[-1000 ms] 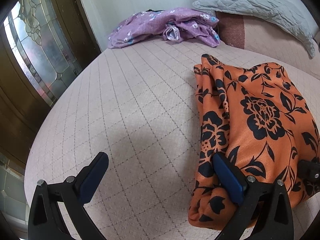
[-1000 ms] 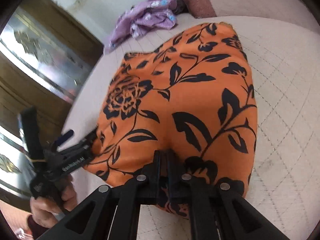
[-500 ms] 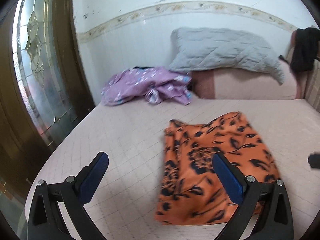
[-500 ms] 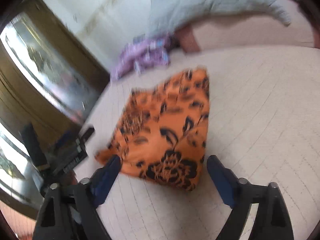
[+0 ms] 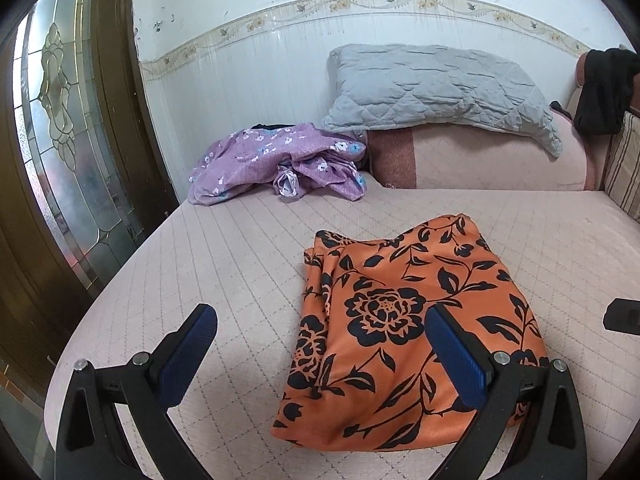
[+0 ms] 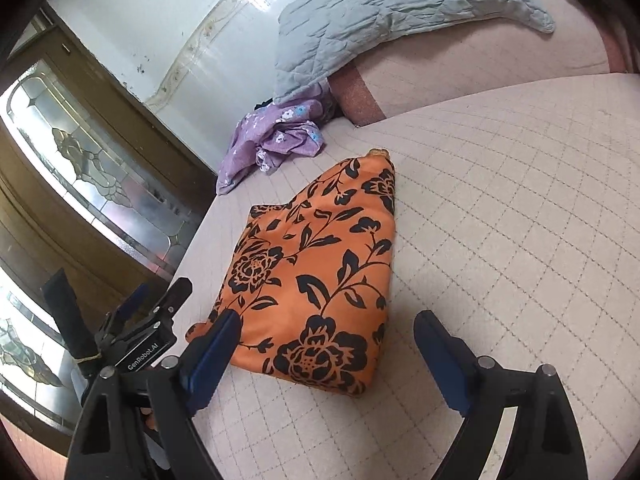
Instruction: Fold small clothes
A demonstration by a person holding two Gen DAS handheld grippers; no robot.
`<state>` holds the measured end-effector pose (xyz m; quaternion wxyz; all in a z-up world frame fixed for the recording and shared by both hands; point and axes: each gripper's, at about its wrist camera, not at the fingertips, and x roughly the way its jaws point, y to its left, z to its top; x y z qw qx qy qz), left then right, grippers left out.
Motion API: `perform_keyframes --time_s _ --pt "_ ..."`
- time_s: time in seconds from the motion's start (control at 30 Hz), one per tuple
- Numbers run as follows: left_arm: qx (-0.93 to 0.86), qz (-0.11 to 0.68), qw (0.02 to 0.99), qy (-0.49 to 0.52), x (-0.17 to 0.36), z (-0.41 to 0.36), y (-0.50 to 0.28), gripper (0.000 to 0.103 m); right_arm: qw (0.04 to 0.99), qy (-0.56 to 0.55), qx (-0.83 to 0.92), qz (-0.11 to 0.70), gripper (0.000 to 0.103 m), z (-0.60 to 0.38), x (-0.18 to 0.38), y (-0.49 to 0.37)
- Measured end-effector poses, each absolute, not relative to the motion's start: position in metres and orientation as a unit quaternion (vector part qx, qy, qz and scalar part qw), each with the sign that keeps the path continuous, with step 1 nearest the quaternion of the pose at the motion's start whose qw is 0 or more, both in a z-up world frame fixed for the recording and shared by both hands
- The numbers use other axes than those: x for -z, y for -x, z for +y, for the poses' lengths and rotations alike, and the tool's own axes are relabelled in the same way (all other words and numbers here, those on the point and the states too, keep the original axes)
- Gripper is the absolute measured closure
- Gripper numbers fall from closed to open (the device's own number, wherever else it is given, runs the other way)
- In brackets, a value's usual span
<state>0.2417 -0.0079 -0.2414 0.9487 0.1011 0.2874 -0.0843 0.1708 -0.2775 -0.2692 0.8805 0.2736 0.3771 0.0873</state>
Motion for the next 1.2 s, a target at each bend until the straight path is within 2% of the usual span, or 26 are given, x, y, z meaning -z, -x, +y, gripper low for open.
perform_keyframes --time_s 0.33,0.53,0.6,0.9,1.1,1.2 --pt "0.076 0.292 0.948 -0.101 0.244 -0.009 -0.246 0.000 0.882 -0.272 -0.087 0.375 0.015 -0.278 0.273 -0.174" --pt "0.073 0.297 0.947 -0.101 0.245 -0.009 -0.249 0.000 0.885 -0.268 -0.088 0.371 0.026 -0.277 0.273 -0.177" --pt "0.072 0.299 0.946 -0.102 0.246 -0.009 -0.250 0.000 0.887 -0.264 -0.090 0.369 0.034 -0.276 0.272 -0.178" --pt "0.049 0.312 0.941 -0.123 0.255 -0.005 -0.258 0.000 0.890 -0.234 -0.110 0.375 0.054 -0.257 0.279 -0.195" --pt "0.004 0.392 0.908 -0.150 0.292 0.006 -0.288 0.000 0.878 -0.235 -0.121 0.399 0.055 -0.244 0.296 -0.209" --pt "0.008 0.415 0.898 -0.149 0.306 0.003 -0.296 0.000 0.858 -0.230 -0.125 0.441 0.055 -0.237 0.318 -0.220"
